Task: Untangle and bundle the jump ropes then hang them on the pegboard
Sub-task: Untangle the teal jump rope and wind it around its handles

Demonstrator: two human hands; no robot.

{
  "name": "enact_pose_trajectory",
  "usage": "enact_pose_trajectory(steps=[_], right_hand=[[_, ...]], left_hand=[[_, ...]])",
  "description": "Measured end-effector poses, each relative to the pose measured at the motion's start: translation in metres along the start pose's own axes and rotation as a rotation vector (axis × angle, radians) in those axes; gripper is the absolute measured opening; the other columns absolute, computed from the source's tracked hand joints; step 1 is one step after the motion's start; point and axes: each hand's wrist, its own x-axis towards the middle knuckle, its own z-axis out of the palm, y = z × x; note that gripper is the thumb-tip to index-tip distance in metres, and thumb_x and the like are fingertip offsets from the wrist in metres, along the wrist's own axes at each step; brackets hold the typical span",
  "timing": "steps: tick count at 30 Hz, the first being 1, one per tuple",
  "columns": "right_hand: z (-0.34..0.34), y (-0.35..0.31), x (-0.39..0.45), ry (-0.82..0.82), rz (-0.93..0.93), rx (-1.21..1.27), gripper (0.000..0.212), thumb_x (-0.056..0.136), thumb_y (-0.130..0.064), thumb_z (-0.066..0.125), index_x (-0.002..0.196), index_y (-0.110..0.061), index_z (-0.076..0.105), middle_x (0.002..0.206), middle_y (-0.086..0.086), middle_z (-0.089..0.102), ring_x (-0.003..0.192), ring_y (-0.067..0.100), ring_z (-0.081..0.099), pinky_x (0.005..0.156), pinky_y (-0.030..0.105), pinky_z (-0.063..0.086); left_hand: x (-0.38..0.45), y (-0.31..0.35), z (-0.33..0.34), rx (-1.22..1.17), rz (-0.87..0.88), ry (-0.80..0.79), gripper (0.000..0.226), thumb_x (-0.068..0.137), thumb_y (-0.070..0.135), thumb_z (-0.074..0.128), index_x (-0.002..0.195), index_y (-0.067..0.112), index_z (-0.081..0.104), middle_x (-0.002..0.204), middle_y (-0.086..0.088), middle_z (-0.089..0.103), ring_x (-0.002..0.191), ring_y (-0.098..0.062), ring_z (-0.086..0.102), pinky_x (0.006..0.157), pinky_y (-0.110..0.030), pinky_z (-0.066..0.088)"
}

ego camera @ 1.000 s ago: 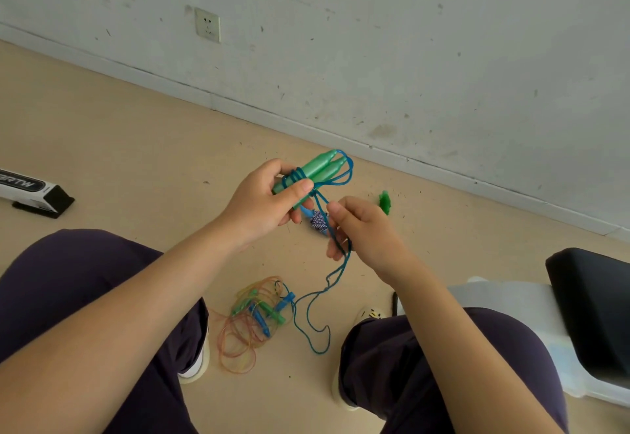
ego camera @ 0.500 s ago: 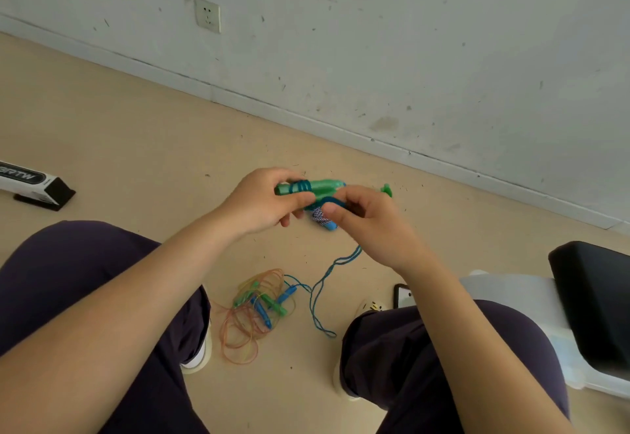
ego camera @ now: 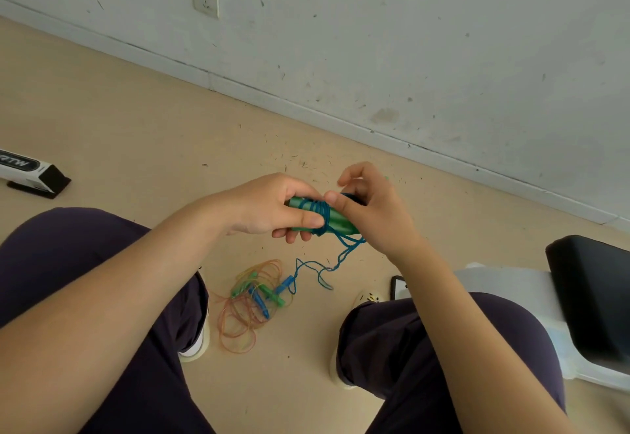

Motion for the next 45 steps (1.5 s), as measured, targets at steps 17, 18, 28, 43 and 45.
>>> enact_pose_trajectory(steps=[17,18,28,43,45], right_hand=[[-0.013,0.005,0.001,-0.332,0.166,0.552,0.041,0.092,-0.034,0.059,0.121,-0.006,0.058,0.101,0.018,0.060,0.071,0.020,0.057,0.061,0.027,0.042],[-0.013,0.006,0.002,-0.318,0.170,0.578,0.040,0.091,-0.030,0.060,0.122,-0.007,0.056,0.098,0.016,0.060,0.067,0.018,0.055,0.059,0.026,0.040],[0.008,-0.004,-0.003,-0.167,0.070,0.059,0.021,0.099,-0.025,0.058,0.082,-0.015,0.067,0.054,-0.014,0.043,0.050,0.003,0.036,0.050,0.015,0.032],[-0.005,-0.003,-0.003,0.122,-0.232,-0.278,0.016,0.080,-0.018,0.080,0.073,-0.009,0.069,0.076,-0.006,0.053,0.070,0.003,0.048,0.065,0.013,0.032],[-0.001,-0.001,-0.003,0.104,-0.203,-0.296,0.021,0.081,-0.021,0.079,0.071,-0.011,0.064,0.074,-0.007,0.052,0.069,0.003,0.046,0.064,0.012,0.032]], left_hand=[[-0.001,0.010,0.006,-0.371,0.116,0.233,0.025,0.095,0.009,0.060,0.118,0.019,0.060,0.074,-0.005,0.069,0.059,-0.013,0.060,0.052,-0.022,0.048],[0.000,0.012,0.005,-0.442,0.115,0.271,0.025,0.093,0.013,0.061,0.117,0.018,0.059,0.074,-0.006,0.070,0.058,-0.014,0.061,0.052,-0.022,0.048],[0.005,0.007,-0.006,-0.436,0.076,0.662,0.017,0.101,0.015,0.058,0.116,0.008,0.059,0.071,-0.006,0.071,0.053,-0.014,0.060,0.047,-0.023,0.045],[0.000,0.004,0.001,-0.111,-0.042,-0.010,0.024,0.102,0.014,0.055,0.122,0.021,0.066,0.074,-0.001,0.068,0.062,-0.011,0.060,0.051,-0.022,0.048],[-0.001,0.003,0.002,-0.112,-0.057,-0.048,0.027,0.103,0.011,0.052,0.124,0.025,0.063,0.077,-0.001,0.068,0.065,-0.009,0.060,0.053,-0.022,0.048]])
